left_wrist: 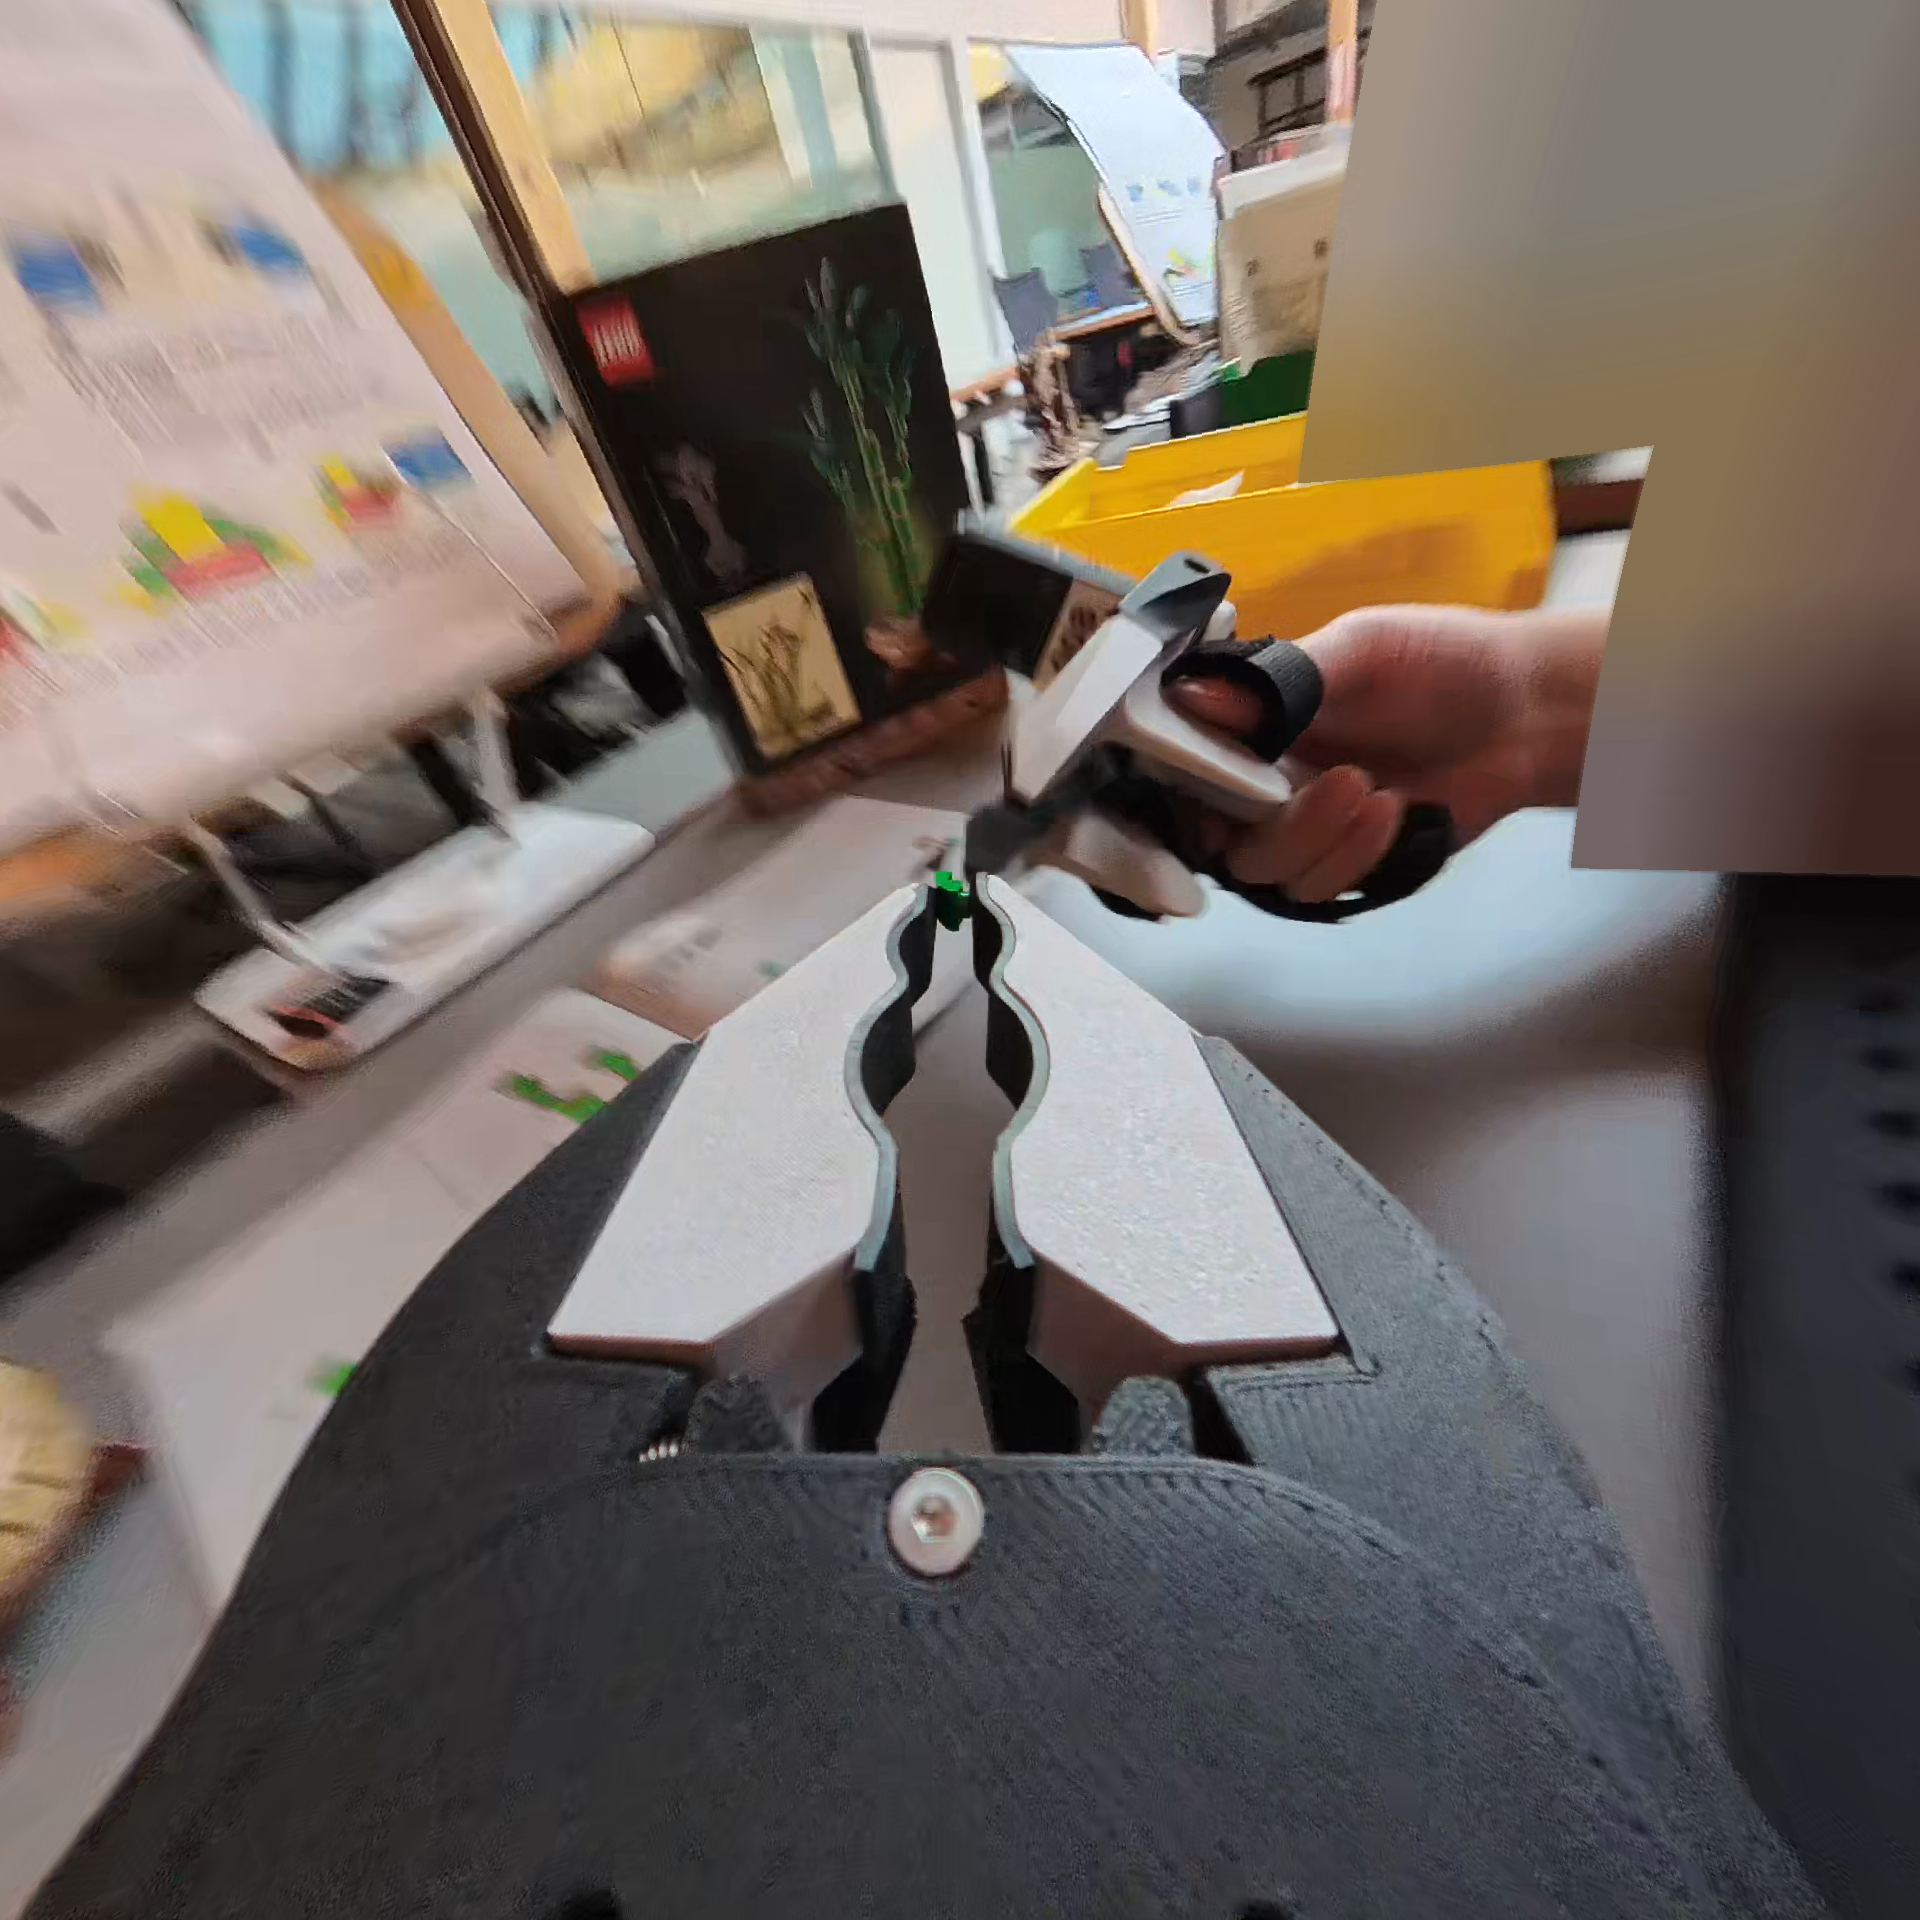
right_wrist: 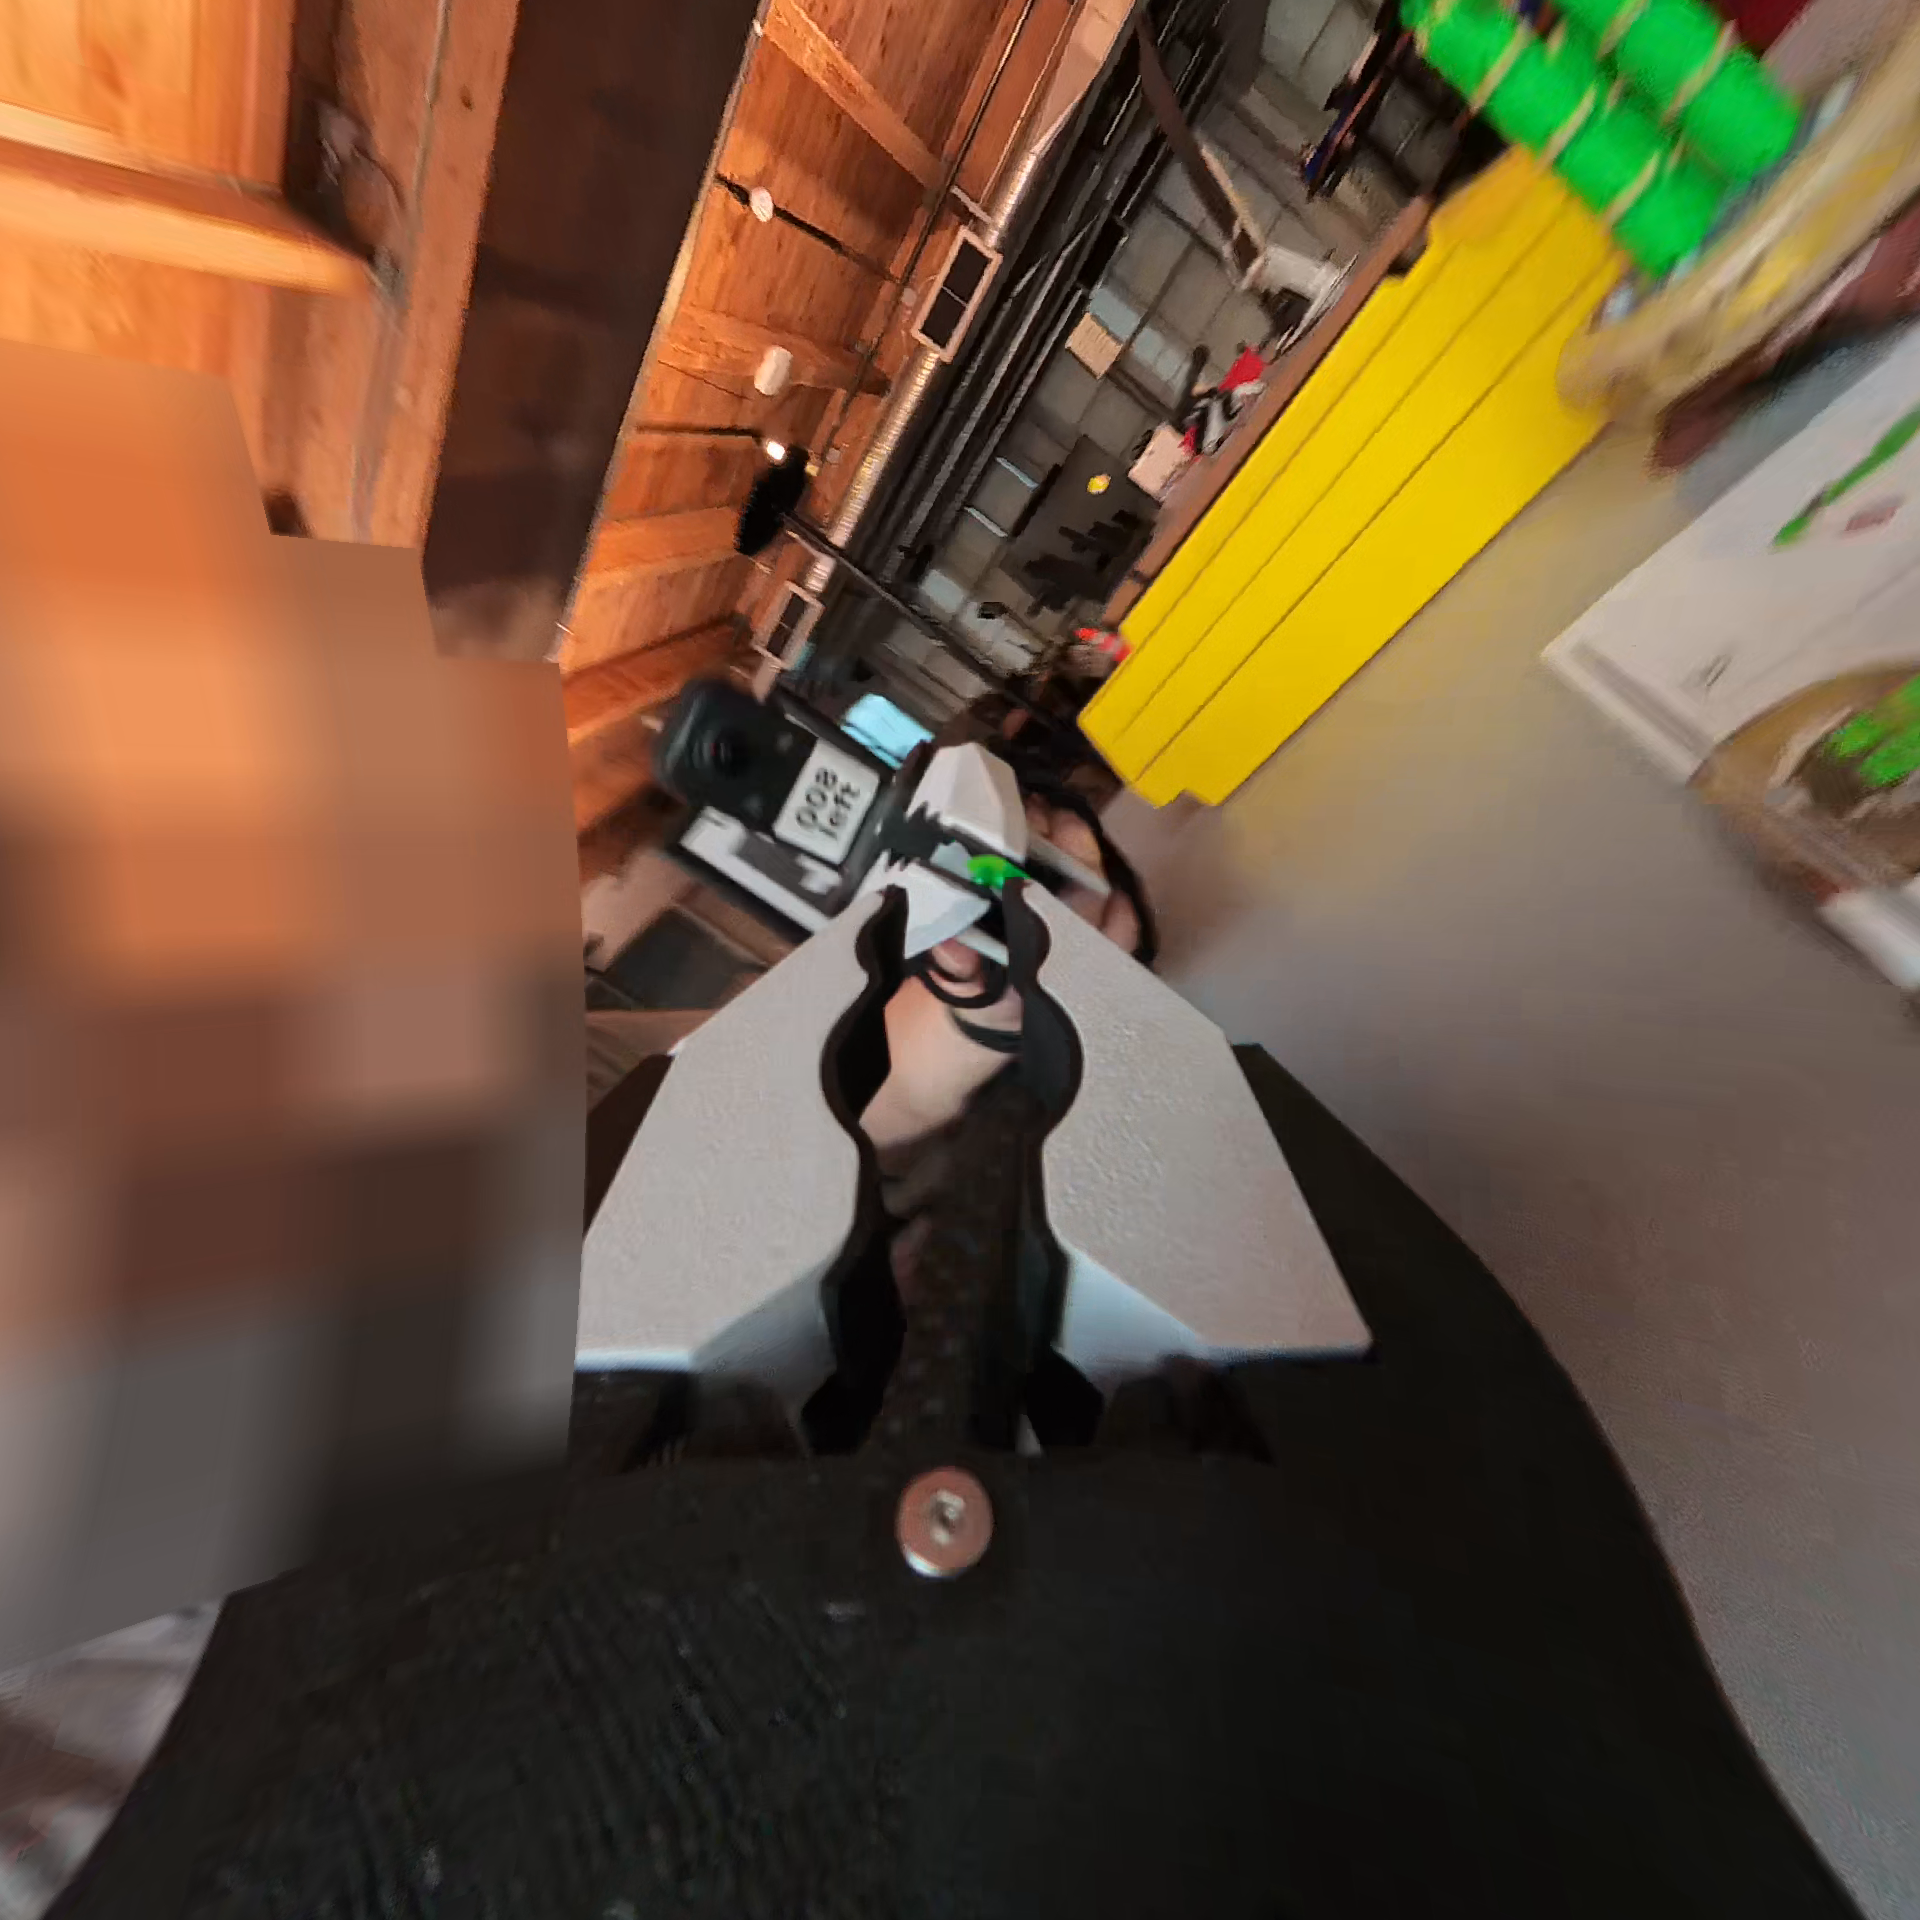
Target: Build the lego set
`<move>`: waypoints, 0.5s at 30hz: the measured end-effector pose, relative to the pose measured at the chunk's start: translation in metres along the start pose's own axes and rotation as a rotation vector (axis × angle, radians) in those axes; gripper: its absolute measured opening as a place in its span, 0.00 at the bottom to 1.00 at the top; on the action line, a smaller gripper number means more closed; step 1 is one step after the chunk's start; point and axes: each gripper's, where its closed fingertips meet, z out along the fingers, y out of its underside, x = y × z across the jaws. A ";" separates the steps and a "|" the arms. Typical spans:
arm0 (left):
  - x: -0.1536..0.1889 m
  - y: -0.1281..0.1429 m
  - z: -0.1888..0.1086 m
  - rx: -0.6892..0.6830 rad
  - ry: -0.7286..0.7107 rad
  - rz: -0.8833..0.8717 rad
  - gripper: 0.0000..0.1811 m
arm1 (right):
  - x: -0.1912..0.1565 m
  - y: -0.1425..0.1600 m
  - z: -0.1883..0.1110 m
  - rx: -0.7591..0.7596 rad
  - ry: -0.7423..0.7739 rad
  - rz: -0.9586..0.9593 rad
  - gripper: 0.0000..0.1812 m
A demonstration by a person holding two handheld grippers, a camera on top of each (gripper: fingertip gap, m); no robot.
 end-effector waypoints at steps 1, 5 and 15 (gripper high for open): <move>0.000 0.006 0.001 -0.030 0.063 -0.146 0.03 | -0.002 -0.002 0.000 -0.018 0.059 -0.156 0.10; -0.002 0.014 0.002 -0.043 0.323 -0.752 0.02 | 0.004 0.009 0.004 -0.228 0.471 -1.060 0.16; -0.003 0.037 0.004 -0.115 0.448 -1.122 0.02 | 0.036 0.017 0.013 -0.373 0.790 -1.479 0.10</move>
